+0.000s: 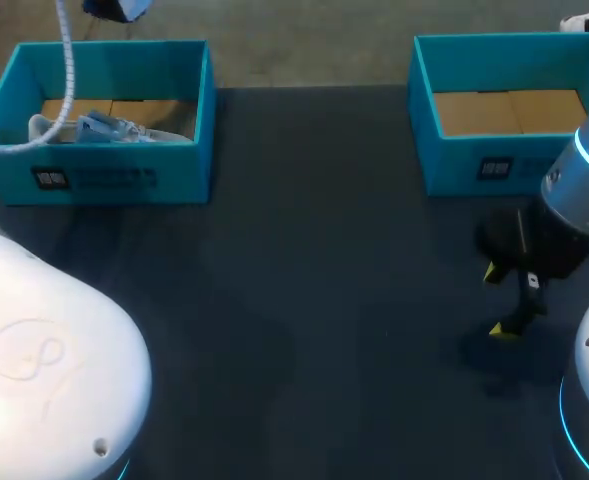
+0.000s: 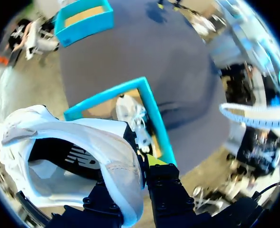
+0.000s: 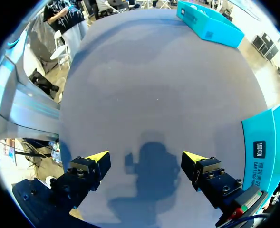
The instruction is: Take the shoe out of the shoebox, open the shoe tongue, remove and reinsert the insole, then place the shoe into the shoebox
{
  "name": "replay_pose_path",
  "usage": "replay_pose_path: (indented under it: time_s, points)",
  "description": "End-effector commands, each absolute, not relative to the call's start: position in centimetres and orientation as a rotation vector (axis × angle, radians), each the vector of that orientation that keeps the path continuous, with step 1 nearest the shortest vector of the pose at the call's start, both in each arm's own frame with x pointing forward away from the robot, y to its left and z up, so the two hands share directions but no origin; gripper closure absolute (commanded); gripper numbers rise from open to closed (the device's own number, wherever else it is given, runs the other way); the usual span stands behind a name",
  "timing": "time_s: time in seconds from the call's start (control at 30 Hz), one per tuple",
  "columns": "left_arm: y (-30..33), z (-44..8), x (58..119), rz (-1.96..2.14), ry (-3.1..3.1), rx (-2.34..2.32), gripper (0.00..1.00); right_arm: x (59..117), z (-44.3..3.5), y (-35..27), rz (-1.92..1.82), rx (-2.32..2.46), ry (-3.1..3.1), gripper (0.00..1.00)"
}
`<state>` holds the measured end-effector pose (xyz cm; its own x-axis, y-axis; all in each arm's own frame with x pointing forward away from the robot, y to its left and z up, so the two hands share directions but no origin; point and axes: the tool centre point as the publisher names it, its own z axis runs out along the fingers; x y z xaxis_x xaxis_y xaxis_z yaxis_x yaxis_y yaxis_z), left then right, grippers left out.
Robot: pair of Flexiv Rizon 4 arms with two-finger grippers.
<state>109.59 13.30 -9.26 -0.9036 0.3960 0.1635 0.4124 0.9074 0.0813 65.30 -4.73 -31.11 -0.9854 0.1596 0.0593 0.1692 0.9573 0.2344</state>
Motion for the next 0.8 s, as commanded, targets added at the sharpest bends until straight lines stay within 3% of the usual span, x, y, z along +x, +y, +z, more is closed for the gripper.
replay_pose_path:
  time_s: [0.03,0.43,0.8]
  points:
    - [13.9,-8.5,108.9,-0.294,-2.941,-0.886,1.00,65.2,-31.2,-4.8,-0.373,-0.257,-3.071,0.00]
    - [13.9,-8.5,108.9,-0.294,-2.941,-0.886,1.00,65.2,-31.2,-4.8,-0.373,-0.257,-3.071,0.00]
    - [18.6,-9.8,113.0,-0.329,-2.745,-1.544,1.00,65.2,-31.2,-4.8,-0.373,-0.257,-3.071,0.00]
